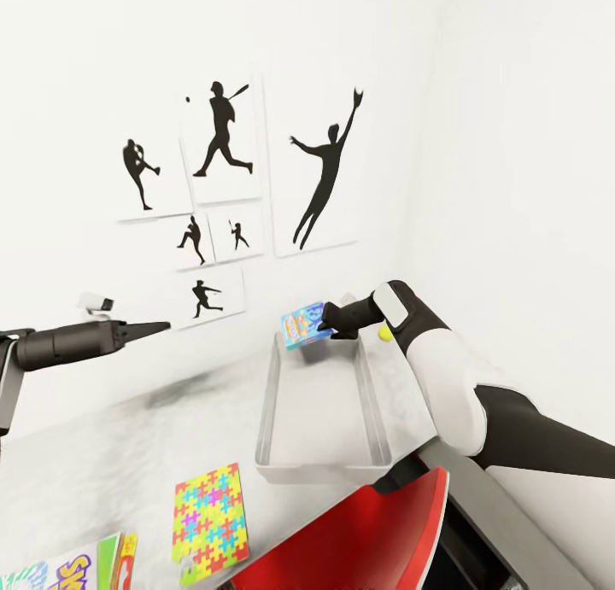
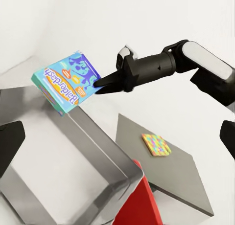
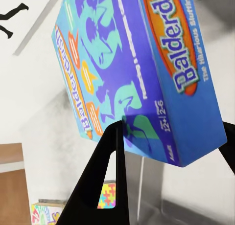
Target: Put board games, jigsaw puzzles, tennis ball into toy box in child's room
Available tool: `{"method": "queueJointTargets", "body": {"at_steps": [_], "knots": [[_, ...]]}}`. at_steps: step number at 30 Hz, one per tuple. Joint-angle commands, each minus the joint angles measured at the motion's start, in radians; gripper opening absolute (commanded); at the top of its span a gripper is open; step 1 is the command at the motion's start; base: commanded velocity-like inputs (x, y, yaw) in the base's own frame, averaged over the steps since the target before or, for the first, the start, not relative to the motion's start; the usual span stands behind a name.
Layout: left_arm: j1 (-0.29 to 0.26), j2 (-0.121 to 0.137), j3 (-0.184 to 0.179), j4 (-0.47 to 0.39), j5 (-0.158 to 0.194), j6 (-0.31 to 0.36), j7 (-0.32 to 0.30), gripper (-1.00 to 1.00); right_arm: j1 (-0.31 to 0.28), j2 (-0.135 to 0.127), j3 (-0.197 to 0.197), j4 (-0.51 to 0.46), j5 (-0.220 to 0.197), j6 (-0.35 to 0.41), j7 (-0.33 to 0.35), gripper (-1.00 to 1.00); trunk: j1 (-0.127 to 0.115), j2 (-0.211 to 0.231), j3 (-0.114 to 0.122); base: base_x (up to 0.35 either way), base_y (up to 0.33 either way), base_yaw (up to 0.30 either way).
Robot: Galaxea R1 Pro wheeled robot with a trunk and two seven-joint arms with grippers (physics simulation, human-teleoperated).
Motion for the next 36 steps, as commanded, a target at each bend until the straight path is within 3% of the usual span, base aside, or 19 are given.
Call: {"method": "queueJointTargets", "body": {"at_steps": [1, 7, 20, 36], "knots": [[-0.001, 0.001, 0.003, 0.000, 0.012, 0.011, -0.002, 1.00, -0.001, 0.001, -0.007, -0.001, 0.009, 0.004, 0.007, -1.00, 0.001, -0.002, -0.004, 0.000, 0.000, 0.000], [-0.001, 0.000, 0.014, -0.003, 0.039, 0.011, -0.002, 1.00, -0.001, 0.001, -0.007, -0.001, 0.009, 0.004, 0.007, -1.00, 0.001, -0.002, -0.014, 0.000, 0.000, 0.000], [0.000, -0.003, 0.012, -0.006, 0.039, 0.011, -0.002, 1.00, 0.000, -0.024, -0.006, 0.001, 0.009, 0.004, 0.007, -1.00, 0.001, -0.002, -0.035, 0.000, 0.000, 0.000], [0.000, -0.004, 0.013, -0.008, 0.039, 0.011, -0.002, 1.00, 0.000, -0.025, -0.006, 0.012, 0.011, 0.001, 0.007, -1.00, 0.001, -0.002, -0.062, 0.000, 0.000, 0.000]]}}
